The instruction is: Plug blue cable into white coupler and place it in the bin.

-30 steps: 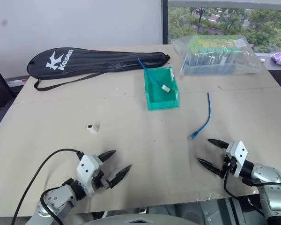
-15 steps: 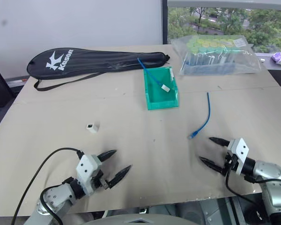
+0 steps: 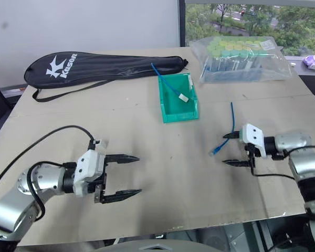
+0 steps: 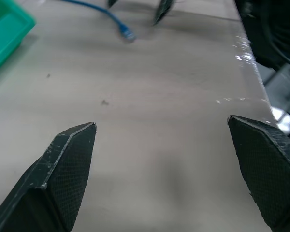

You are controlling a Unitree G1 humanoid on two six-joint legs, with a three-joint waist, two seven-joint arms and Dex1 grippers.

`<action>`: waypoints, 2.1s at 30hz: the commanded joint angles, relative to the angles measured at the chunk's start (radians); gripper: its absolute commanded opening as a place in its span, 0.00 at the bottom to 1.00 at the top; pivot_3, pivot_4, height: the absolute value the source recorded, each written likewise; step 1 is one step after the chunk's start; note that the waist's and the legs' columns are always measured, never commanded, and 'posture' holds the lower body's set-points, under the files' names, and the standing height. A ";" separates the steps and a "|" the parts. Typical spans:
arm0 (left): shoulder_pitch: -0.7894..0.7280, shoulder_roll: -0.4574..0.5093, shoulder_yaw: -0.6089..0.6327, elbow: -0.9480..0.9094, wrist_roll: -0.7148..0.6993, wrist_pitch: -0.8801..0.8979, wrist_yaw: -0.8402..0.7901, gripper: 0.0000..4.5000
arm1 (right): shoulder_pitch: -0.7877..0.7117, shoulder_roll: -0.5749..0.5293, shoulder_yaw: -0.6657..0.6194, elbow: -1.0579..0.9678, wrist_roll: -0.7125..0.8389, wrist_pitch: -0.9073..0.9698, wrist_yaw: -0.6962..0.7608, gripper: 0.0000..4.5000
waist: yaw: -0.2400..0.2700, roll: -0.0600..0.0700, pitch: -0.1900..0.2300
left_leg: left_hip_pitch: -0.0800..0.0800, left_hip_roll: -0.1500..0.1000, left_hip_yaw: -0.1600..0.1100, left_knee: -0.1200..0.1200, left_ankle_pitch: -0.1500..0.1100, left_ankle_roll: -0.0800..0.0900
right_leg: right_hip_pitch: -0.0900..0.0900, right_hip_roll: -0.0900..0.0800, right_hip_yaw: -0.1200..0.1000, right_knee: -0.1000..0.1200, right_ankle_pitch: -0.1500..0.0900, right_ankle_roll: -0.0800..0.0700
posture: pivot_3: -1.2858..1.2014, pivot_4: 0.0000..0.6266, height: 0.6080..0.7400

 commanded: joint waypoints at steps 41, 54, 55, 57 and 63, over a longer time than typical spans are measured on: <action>-0.053 -0.045 0.079 0.087 0.038 0.081 0.096 1.00 | -0.291 0.408 0.193 0.021 -0.159 0.167 -0.158 0.44 | -0.021 0.000 0.004 | -0.002 -0.001 -0.001 0.001 0.002 -0.003 | -0.008 -0.003 -0.001 0.014 0.001 0.000 | 0.52 0.24 1.00; -0.419 -0.201 -0.252 0.327 0.225 0.239 0.202 1.00 | 0.349 0.287 -0.239 -0.672 0.200 0.497 -0.397 0.99 | -0.009 -0.004 0.004 | -0.002 -0.001 -0.001 0.001 0.002 -0.003 | -0.008 -0.001 0.000 0.015 0.001 0.001 | 0.52 0.24 1.00; -0.469 -0.216 -0.293 0.386 0.255 0.228 0.184 1.00 | 0.417 0.305 -0.278 -0.712 0.223 0.480 -0.421 0.99 | 0.007 -0.006 0.003 | -0.003 -0.002 -0.003 0.001 0.002 -0.003 | -0.007 -0.001 -0.002 0.015 0.000 0.001 | 0.52 0.24 1.00; -0.546 -0.240 -0.349 0.491 0.309 0.190 0.153 1.00 | 0.505 0.329 -0.312 -0.767 0.246 0.448 -0.457 0.99 | 0.011 -0.006 0.003 | -0.005 -0.003 -0.004 0.004 0.002 -0.003 | -0.005 0.003 -0.005 0.014 -0.001 0.002 | 0.52 0.24 1.00; -0.680 -0.321 -0.415 0.710 0.379 0.077 0.066 1.00 | 0.622 0.336 -0.299 -0.839 0.236 0.436 -0.545 0.99 | -0.015 -0.006 0.002 | -0.008 -0.002 -0.004 0.014 0.002 -0.003 | -0.007 0.004 0.001 0.018 -0.001 0.002 | 0.52 0.24 1.00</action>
